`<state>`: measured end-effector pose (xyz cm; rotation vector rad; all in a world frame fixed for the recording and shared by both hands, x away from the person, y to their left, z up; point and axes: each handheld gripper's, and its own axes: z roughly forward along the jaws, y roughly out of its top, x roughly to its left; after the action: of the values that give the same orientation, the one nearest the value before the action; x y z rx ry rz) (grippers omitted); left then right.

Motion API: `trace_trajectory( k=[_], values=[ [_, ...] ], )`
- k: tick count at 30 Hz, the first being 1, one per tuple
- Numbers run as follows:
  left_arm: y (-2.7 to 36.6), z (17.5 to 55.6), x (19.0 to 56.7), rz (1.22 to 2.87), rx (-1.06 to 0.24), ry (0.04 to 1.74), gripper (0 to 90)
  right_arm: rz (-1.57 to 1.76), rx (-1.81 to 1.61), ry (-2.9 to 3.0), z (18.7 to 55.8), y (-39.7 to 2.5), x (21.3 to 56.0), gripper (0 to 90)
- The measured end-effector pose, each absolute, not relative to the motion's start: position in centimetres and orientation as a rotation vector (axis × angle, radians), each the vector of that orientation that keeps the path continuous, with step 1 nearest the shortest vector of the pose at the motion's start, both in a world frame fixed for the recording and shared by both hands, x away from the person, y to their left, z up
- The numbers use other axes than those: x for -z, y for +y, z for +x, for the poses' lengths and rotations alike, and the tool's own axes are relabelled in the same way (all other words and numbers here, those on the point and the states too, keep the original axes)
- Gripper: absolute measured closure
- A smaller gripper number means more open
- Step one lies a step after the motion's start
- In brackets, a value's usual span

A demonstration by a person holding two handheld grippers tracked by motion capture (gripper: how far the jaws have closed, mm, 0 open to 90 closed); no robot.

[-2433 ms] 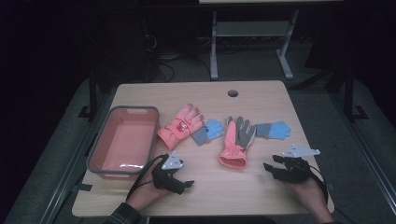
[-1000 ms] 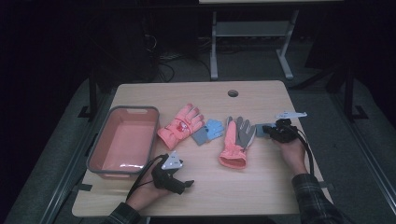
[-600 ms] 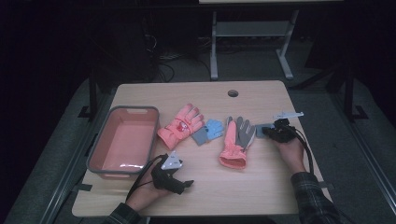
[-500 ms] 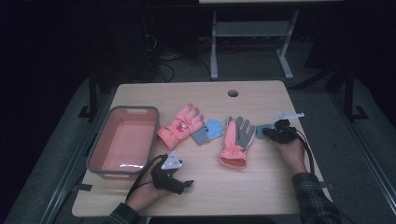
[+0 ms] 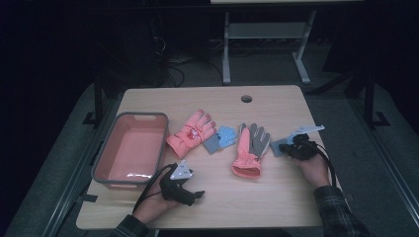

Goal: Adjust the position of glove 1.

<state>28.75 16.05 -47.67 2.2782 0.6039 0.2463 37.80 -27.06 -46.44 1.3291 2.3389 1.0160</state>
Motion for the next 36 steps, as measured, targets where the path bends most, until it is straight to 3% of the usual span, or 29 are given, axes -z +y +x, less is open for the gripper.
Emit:
trace_trajectory(
  k=[36],
  values=[
    [16.1, 28.7, 47.7, 2.278, -0.253, 0.601, 12.5, 1.114, -1.086, 2.633, 28.0, -23.5, 45.9, 90.0]
  ],
)
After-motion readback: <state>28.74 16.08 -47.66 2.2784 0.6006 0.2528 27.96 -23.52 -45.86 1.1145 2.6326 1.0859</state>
